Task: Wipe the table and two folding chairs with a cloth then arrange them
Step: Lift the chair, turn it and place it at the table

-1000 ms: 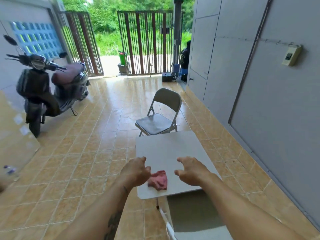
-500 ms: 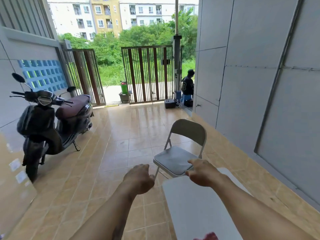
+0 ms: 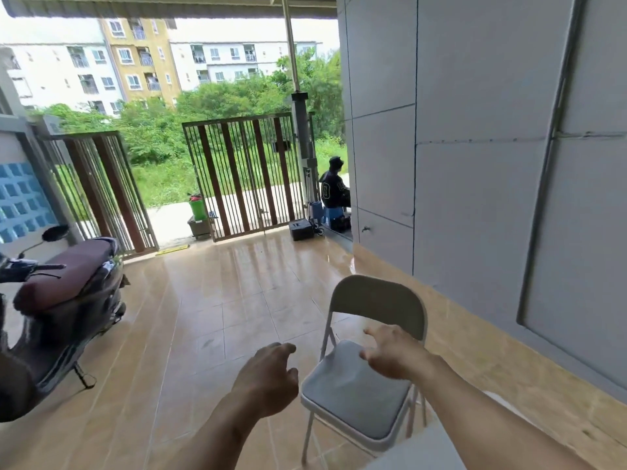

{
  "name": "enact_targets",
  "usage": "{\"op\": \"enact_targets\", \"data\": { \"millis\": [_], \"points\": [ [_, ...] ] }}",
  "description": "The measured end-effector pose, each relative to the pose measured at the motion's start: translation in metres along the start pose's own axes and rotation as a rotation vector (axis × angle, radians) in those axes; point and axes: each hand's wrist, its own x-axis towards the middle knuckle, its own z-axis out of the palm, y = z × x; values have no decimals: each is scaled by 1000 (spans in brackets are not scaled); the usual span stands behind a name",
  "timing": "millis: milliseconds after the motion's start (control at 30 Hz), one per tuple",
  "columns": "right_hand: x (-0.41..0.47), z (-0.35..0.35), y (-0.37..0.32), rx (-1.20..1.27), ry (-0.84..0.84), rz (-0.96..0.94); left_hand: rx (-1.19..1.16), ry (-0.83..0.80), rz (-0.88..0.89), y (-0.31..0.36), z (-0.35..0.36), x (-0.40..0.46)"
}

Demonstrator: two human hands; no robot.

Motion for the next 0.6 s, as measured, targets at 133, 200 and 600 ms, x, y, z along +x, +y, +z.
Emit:
{"op": "enact_targets", "data": {
  "millis": [133, 200, 600],
  "points": [
    [81, -8, -17, 18, 25, 52, -4, -21, 68, -18, -15, 94],
    [116, -10, -25, 5, 29, 90, -17, -31, 105, -26, -20, 139],
    [302, 49, -77, 106, 150, 472, -61, -135, 495, -126, -8, 396]
  ]
}}
